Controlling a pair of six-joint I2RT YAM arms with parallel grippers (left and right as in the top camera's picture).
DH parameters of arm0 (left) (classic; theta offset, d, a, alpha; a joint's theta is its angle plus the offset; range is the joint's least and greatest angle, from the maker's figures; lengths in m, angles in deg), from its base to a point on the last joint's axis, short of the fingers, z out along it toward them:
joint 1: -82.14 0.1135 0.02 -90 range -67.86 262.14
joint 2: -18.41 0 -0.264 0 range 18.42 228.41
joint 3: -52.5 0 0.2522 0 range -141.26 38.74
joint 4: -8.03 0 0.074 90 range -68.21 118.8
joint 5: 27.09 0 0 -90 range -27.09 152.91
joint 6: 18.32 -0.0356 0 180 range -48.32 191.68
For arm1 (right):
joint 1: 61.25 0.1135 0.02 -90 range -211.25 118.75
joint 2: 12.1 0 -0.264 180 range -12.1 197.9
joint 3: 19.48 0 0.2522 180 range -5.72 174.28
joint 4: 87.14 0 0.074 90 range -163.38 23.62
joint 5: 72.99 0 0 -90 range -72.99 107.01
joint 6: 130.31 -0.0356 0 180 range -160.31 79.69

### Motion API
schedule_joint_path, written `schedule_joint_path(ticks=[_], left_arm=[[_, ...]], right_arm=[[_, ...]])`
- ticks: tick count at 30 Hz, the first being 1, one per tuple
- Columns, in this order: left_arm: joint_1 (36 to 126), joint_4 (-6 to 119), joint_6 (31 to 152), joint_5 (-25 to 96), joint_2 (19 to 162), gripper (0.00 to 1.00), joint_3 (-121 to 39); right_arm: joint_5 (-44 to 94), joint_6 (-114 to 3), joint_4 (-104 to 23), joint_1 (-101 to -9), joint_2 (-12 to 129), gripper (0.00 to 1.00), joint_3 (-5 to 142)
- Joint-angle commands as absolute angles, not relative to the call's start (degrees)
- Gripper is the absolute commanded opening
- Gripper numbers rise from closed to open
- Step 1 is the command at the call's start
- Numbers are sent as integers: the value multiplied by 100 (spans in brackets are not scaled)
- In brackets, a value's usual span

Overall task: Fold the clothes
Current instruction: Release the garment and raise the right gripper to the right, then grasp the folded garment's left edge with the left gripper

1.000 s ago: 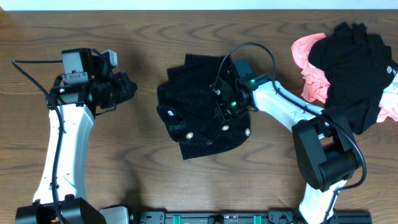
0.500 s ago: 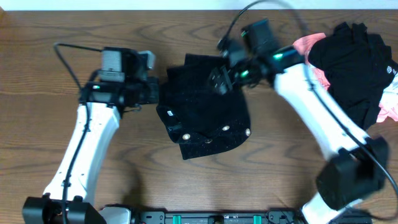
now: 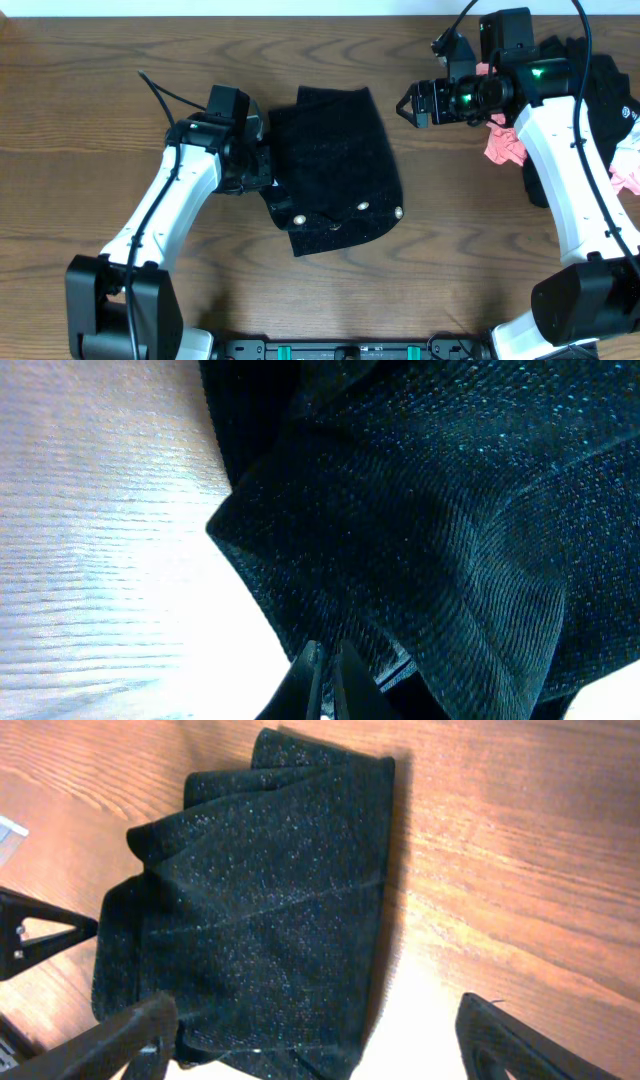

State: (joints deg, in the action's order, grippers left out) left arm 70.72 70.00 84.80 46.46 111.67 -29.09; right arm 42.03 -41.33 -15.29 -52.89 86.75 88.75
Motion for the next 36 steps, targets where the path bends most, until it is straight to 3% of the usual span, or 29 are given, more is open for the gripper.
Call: schedule_joint_path(ticks=[1,2,4,5,7,8,14,22,28,36], left_arm=[[7069,6967,8699,4277,11261,7,-2887],[7069,6950,8701,4220,11261,8,-2885],[7076,6989,8692,4194,11250,17,-2887],[7091,7044,8668,4196,11250,34,-2887],[7148,7186,8633,4198,11248,57,-2887],[7196,7284,8637,4194,11248,62,-2887],[7568,7638,8981,4021,11224,62,-2887],[8132,7245,9046,2598,11132,64,-2887],[8005,6615,9112,2494,11204,74,-2885],[7611,6406,9125,2653,11901,74,-2885]], right_arm=[[4211,-3892,-1503,-5309,8690,95,8886],[4209,-3894,-1496,-5302,8690,99,8886],[4209,-3894,-1472,-5304,8690,99,8886],[4209,-3892,-1459,-5304,8690,99,8886],[4209,-3866,-1418,-5304,8690,99,8886],[4209,-3829,-1396,-5304,8690,99,8886],[4209,-3787,-1374,-5302,8690,99,8886],[4207,-3678,-1367,-5298,8690,99,8886],[4207,-3680,-1374,-5298,8690,99,8878],[4209,-3680,-1359,-5298,8690,99,8875]])
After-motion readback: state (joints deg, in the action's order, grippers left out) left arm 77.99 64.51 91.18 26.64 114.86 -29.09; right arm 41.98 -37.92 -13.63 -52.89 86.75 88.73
